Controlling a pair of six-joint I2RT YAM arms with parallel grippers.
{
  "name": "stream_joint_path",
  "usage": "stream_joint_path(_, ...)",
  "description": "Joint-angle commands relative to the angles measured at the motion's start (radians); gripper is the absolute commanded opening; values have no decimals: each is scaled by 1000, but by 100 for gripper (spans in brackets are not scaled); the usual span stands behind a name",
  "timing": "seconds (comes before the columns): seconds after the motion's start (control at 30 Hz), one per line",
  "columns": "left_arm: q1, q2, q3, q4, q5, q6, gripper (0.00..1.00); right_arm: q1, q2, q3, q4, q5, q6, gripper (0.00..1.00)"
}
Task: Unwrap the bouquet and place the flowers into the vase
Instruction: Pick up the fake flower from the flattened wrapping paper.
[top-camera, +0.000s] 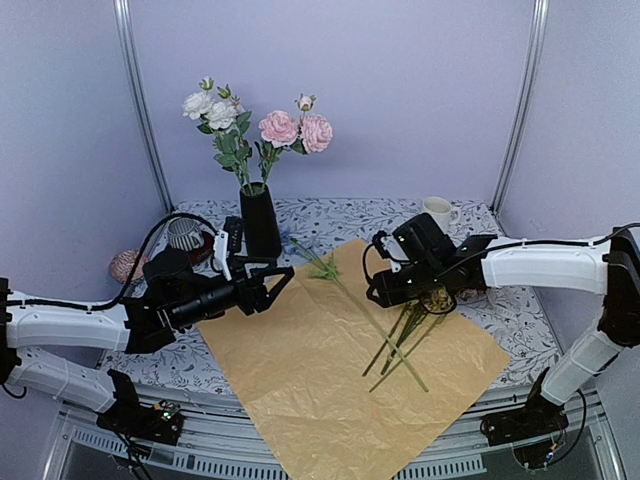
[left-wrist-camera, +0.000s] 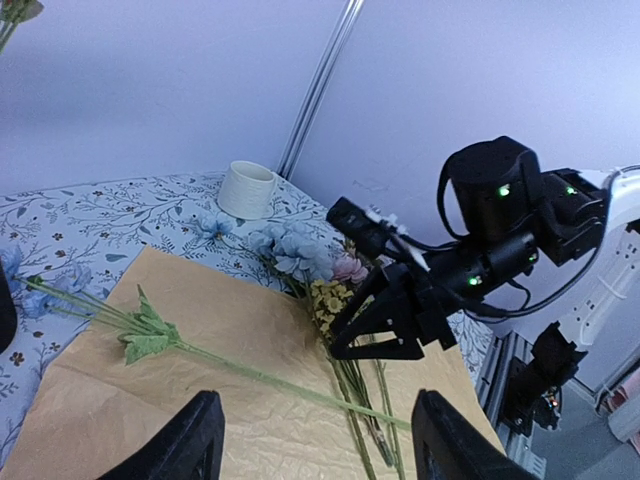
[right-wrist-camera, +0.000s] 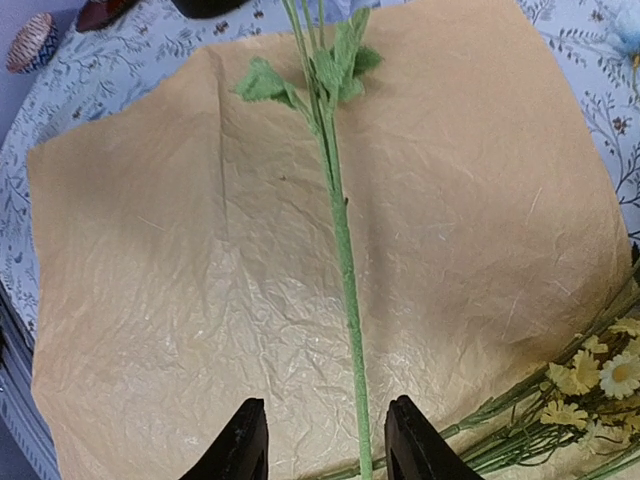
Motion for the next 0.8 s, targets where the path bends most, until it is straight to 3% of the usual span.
stream_joint_path(0.0, -18, -52, -39, -32, -32, 3, 67, 1, 124, 74, -126, -2, 12, 42)
stream_joint_path(0.53, -18, -30, -9, -91, -6, 31, 69, 2, 346, 203, -195, -9, 30, 37)
stream_joint_path(0.77, -18, -26, -22, -73, -10, 26, 69, 3, 364, 211, -203, -28, 23, 24)
